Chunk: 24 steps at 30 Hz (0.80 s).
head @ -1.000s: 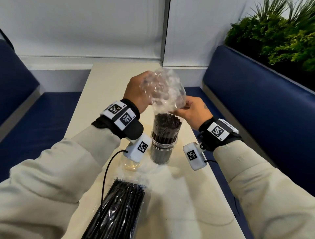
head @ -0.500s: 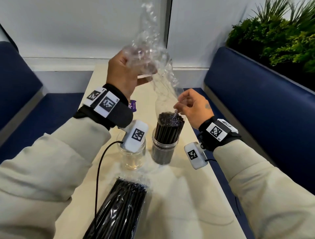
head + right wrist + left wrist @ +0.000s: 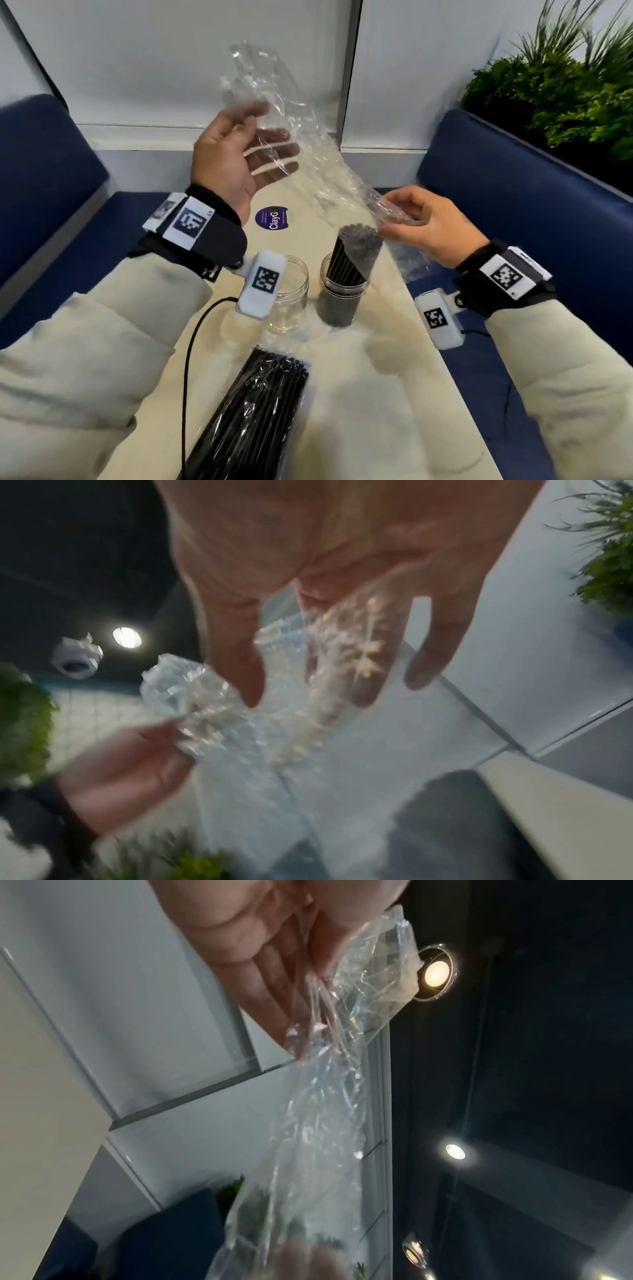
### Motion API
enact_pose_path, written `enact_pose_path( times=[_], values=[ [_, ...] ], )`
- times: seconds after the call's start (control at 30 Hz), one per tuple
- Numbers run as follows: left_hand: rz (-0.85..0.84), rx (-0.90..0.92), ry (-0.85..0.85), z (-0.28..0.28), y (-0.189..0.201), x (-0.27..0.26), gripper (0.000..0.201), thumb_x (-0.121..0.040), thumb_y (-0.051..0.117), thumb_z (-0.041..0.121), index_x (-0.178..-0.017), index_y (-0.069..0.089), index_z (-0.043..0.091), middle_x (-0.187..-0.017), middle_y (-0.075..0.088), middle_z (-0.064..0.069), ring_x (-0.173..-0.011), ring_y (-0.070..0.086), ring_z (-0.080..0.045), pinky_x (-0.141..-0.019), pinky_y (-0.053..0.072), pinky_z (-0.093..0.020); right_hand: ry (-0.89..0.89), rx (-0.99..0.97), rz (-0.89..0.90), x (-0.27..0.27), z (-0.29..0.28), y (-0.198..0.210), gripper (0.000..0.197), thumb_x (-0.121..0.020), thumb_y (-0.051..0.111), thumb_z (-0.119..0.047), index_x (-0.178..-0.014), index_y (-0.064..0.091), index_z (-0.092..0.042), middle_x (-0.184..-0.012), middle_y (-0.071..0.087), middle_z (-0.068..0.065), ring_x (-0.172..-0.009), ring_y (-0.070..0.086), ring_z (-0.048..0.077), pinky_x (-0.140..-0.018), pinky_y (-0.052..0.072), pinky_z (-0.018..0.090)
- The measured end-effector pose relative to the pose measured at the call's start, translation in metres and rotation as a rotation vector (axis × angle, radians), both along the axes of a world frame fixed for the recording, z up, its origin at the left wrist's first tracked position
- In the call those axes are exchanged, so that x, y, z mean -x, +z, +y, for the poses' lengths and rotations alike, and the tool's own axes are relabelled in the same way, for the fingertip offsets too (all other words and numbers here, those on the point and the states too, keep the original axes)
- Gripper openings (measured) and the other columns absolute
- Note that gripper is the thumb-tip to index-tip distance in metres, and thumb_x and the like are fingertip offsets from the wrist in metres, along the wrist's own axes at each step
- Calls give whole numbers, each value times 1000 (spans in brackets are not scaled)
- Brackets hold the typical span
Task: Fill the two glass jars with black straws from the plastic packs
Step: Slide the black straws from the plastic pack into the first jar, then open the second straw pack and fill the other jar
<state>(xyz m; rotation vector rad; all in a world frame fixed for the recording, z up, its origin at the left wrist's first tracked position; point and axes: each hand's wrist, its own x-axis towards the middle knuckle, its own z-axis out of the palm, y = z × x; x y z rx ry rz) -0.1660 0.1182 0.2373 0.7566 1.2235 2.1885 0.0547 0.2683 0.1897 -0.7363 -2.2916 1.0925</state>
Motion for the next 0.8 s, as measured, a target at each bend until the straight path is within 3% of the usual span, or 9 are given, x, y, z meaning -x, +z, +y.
enact_pose_path(
  times=[0.1,0.17,0.3,0.4,0.47,0.53,0.63,0.73,0.8],
  values=[
    [-50,8,-54,-15,-8,-18,25,-103,39,10,-107,63,10,-84,69,-16,-76,72,-33,-68,59,-44,138,207,66,3,-37,17,47,-79,80,-34,-121,59,-33,-107,75,-2,-101,71,5,-90,55,25],
    [-93,15,-79,-26,-14,-29,24,-102,39,9,-102,63,10,-82,69,-15,-75,73,-33,-67,60,-44,139,182,3,8,-58,15,49,-74,80,-49,-116,66,-29,-100,79,-2,-96,74,11,-89,56,32],
    [-21,183,-71,-59,-31,-36,12,-93,62,21,-99,65,11,-84,70,-13,-68,72,-30,-62,60,-42,27,79,-112,4,-89,-16,18,-76,83,-32,-87,79,-18,-82,79,4,-73,73,19,-86,59,51],
    [91,324,-20,-83,-49,-33,21,-89,68,30,-90,69,10,-71,70,-6,-59,69,-23,-52,57,-31,38,178,-184,-11,-113,-39,24,-72,85,-34,-83,79,-13,-70,76,7,-57,67,17,-73,63,46],
    [38,360,28,-98,-60,-28,15,-93,64,21,-85,69,10,-67,70,-5,-57,68,-22,-49,56,-28,51,295,-167,-21,-126,-51,15,-80,81,-17,-85,77,-3,-65,73,8,-49,64,16,-61,61,33],
    [-80,380,69,-113,-74,-24,11,-95,59,14,-90,68,8,-73,68,-9,-58,69,-22,-50,57,-28,36,369,-175,-33,-136,-61,10,-86,74,-6,-89,73,4,-65,73,9,-45,62,15,-53,58,26],
    [-167,441,58,-136,-100,-23,10,-95,57,8,-102,64,4,-78,67,-13,-59,71,-24,-49,57,-27,-11,401,-227,-54,-138,-78,12,-89,71,-5,-94,71,5,-76,75,13,-51,67,16,-57,58,24],
    [-177,542,-19,-147,-126,-41,14,-93,60,4,-106,60,0,-83,69,-17,-64,73,-27,-51,60,-29,-36,345,-283,-64,-134,-93,19,-85,76,-23,-102,69,-19,-88,80,5,-75,75,15,-75,56,27],
    [-197,559,-96,-146,-141,-63,11,-91,61,0,-101,58,-2,-80,67,-17,-61,73,-25,-51,60,-30,-19,385,-274,-58,-139,-103,16,-87,74,-21,-101,67,-21,-89,80,2,-76,76,15,-72,54,25]
  ],
)
